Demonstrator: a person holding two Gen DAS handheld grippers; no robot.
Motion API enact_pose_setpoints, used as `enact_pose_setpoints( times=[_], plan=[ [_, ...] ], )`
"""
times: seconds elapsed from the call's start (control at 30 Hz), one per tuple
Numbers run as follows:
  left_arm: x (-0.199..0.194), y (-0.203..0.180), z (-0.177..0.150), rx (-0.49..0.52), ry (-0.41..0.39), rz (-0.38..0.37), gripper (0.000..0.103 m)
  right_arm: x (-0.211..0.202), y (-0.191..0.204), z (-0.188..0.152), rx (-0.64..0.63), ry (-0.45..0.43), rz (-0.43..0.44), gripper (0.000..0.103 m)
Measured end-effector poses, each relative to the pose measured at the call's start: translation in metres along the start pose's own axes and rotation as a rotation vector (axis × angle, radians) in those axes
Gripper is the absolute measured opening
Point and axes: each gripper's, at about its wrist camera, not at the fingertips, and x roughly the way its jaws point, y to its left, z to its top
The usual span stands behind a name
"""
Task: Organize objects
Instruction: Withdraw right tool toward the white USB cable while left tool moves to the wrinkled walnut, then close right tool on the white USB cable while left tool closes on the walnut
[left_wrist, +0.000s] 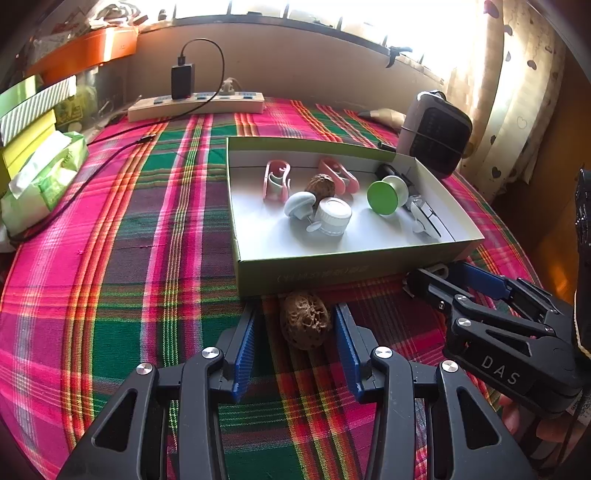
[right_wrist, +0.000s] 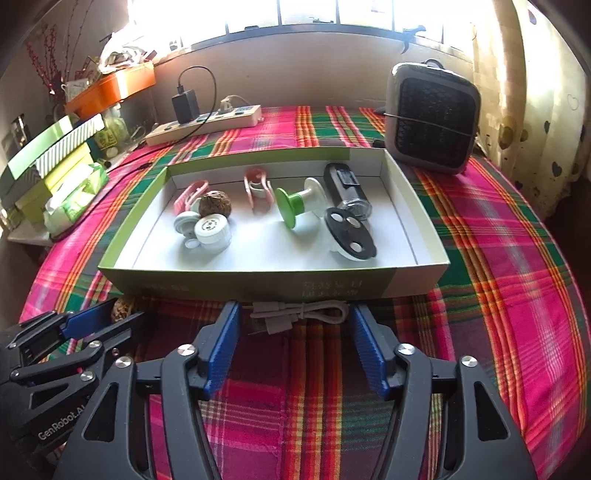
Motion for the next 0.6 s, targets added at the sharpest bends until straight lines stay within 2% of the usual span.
enact_pose_setpoints(
  times=[0.17,0.27,0.43,0.6],
  plan=[
    [0.0,0.001,0.0,-0.001,-0.002,-0.006,0.039,-0.002,-0.003,-0.009,0.001,0.02,-0.079,0.064],
    [0.0,0.001,0.0,-0.001,-0.002,-0.007,0.039,-0.005,-0.014,-0.012,0.04,0.027,-0.095,0.064],
    [-0.001,0.002,0.0,-0.003,-0.001,-0.009,0.039,-0.011,-0.011,-0.012,0.075,-0.015,0.008,0.064],
    [-0.001,0.001,-0.001,-0.008,0.001,-0.017,0.039,-0.003,-0.002,-0.006,0.096,-0.009,0.0,0.064]
  ],
)
